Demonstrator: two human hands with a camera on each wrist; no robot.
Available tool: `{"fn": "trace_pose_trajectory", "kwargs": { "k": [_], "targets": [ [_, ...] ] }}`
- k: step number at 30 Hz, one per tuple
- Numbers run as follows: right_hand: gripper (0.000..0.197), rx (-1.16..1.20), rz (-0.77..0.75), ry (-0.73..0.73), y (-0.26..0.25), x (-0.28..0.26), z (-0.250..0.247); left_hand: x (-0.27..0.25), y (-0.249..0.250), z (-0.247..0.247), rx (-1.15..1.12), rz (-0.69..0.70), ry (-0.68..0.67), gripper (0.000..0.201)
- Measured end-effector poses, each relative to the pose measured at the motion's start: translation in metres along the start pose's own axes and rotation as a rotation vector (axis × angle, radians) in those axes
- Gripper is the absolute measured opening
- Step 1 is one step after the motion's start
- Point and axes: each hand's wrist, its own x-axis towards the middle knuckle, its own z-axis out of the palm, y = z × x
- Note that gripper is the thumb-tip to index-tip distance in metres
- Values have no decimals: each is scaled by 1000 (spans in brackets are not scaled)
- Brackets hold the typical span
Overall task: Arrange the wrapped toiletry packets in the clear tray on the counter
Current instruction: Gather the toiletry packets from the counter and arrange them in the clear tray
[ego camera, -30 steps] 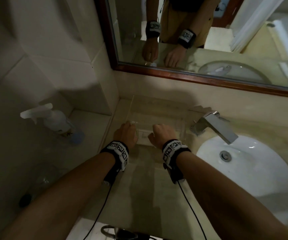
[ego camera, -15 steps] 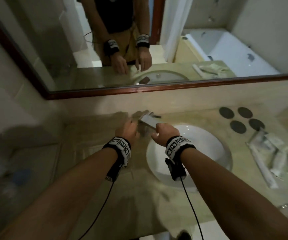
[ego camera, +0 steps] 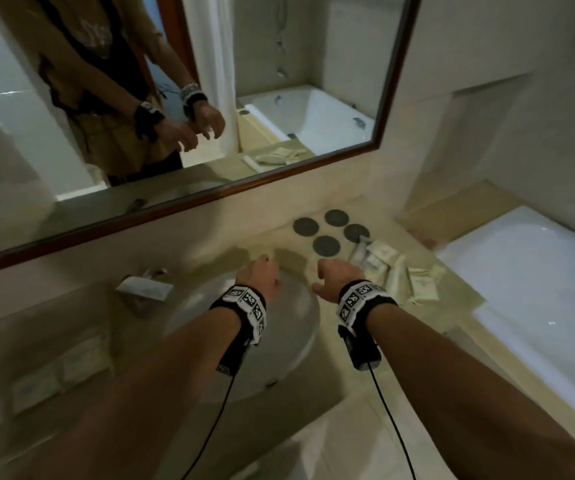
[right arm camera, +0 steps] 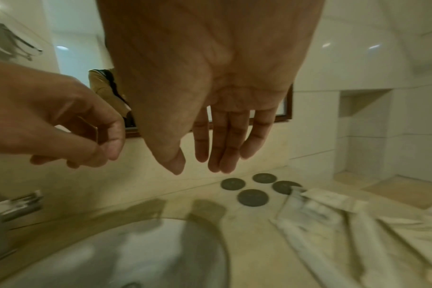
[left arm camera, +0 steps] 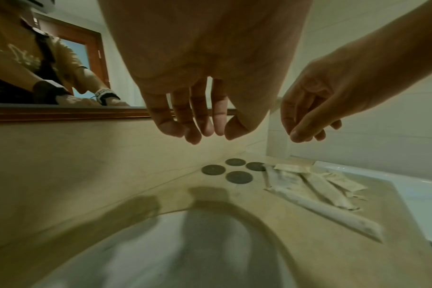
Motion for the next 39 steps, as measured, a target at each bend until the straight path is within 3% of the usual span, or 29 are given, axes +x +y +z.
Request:
{"fn": "trace_pose_trajectory", "kwargs": {
  "k": [5,14,20,28,35,39],
  "targets": [
    [47,32,127,24,88,-19,-15,27,79,0,67,85,-23,27],
    [35,70,277,-14,176,-29,-15,79,159,19,90,253,-85,24],
    [39,-6,371,-72,217,-17,-13,107,189,28,71,326,-131,20],
    [38,76,492,-114,260,7,7,154,204,45,89,345,-158,24],
    [45,135,481,-164,295,48,30,198,226,77,103,305,-198,25],
    [59,181,435,-173,316,74,50,228,239,97,22,258,-234,32]
  ]
}}
